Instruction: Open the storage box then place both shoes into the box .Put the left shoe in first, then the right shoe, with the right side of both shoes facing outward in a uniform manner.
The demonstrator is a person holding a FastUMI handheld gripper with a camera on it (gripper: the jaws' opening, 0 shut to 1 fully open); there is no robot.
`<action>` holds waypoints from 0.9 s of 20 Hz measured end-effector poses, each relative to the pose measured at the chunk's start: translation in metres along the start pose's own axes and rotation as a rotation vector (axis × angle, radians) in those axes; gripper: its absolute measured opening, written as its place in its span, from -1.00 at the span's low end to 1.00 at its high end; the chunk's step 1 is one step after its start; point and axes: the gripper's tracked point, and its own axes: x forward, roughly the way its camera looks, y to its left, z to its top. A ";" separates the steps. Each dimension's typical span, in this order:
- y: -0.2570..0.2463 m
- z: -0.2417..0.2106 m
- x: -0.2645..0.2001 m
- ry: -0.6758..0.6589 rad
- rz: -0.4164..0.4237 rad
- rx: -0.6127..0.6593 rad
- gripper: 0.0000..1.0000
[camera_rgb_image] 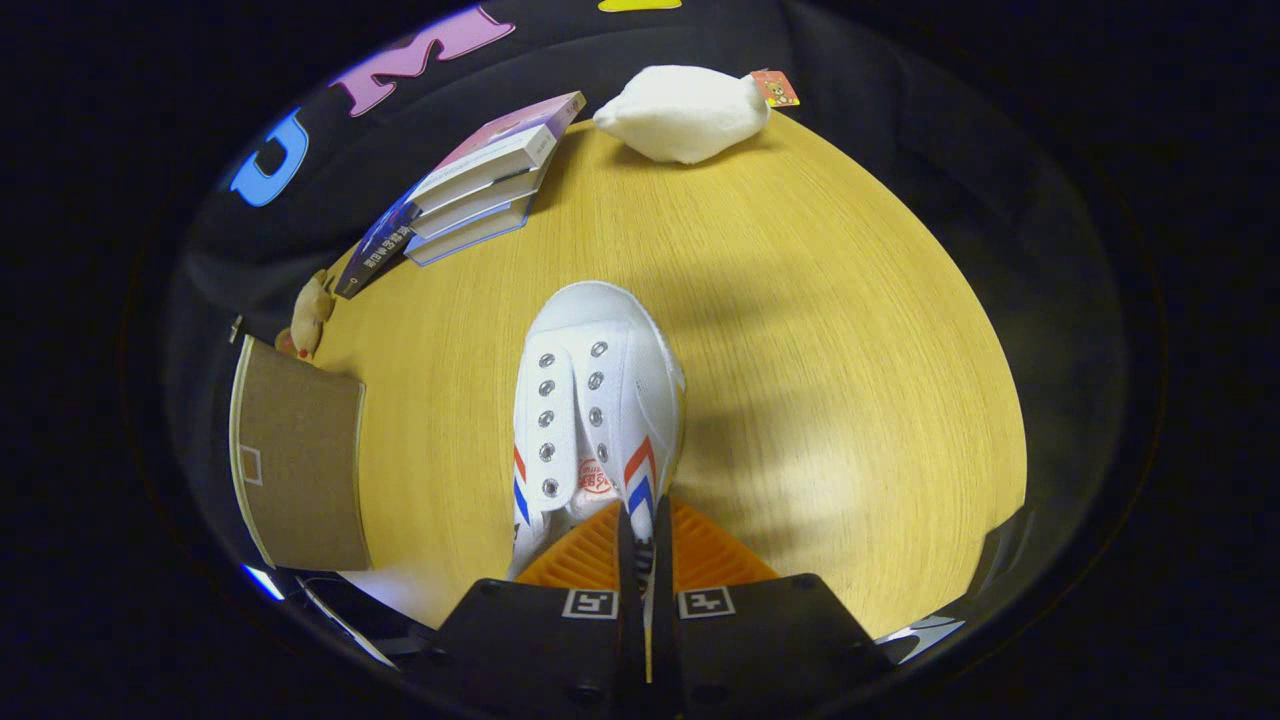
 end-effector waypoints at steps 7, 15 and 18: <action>0.082 0.018 -0.064 -0.049 0.121 0.059 -0.86; 0.252 0.027 -0.158 -0.133 0.319 0.053 -0.86; 0.314 0.016 -0.164 -0.128 0.374 0.057 -0.86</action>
